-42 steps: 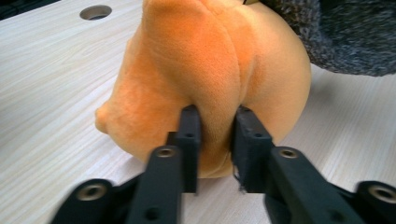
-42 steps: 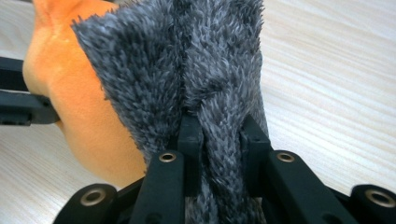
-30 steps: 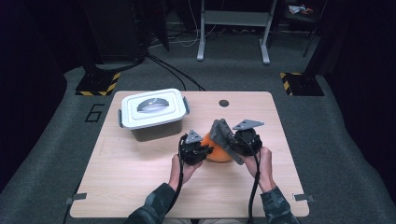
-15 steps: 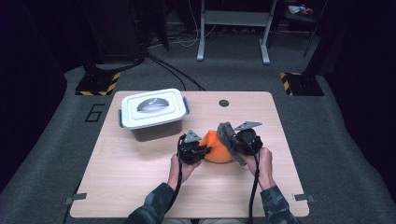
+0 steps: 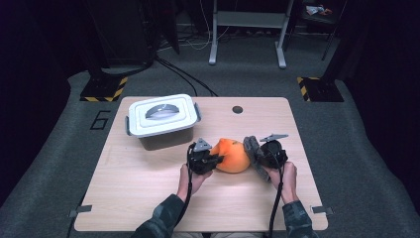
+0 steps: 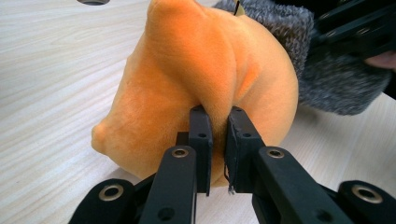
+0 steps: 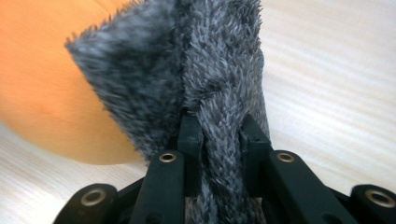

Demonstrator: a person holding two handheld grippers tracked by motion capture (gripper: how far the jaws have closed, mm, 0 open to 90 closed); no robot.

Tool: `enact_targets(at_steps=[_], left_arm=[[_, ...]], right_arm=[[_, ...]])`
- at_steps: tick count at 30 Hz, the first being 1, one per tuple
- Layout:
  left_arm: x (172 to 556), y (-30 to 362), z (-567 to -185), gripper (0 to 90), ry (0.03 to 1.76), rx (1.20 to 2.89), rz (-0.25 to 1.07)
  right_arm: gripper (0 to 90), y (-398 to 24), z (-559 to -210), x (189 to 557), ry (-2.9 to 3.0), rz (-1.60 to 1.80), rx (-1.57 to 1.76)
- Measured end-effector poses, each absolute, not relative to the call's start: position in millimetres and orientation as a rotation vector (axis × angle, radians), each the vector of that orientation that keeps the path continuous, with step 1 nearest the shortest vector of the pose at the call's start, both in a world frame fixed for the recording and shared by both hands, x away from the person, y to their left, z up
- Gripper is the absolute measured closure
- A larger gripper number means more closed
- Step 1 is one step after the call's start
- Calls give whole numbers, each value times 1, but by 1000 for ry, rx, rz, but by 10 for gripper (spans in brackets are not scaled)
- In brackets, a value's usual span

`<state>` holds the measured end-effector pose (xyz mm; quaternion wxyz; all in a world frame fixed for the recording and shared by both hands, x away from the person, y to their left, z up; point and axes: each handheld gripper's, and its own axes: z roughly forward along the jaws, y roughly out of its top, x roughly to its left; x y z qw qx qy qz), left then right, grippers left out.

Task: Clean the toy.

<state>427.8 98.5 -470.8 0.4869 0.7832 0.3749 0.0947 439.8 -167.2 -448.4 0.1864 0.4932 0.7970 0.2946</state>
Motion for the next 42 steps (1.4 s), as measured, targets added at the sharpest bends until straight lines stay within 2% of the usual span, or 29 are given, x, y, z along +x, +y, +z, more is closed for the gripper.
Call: enact_targets(at_steps=[4, 9, 16, 30, 42], left_arm=[[426, 97, -470, 819, 909, 1912, 232], [425, 94, -468, 819, 903, 1917, 240], [425, 95, -468, 818, 908, 1924, 243], [427, 94, -471, 818, 911, 1925, 235], [428, 95, -471, 819, 920, 1923, 232]], right_arm=[[748, -163, -429, 433, 2223, 880, 1332], [747, -128, -401, 424, 2255, 938, 1183], [746, -96, -406, 432, 2319, 874, 1079], [760, -102, -414, 435, 2310, 910, 1125], [759, -124, -420, 435, 2283, 892, 1201]])
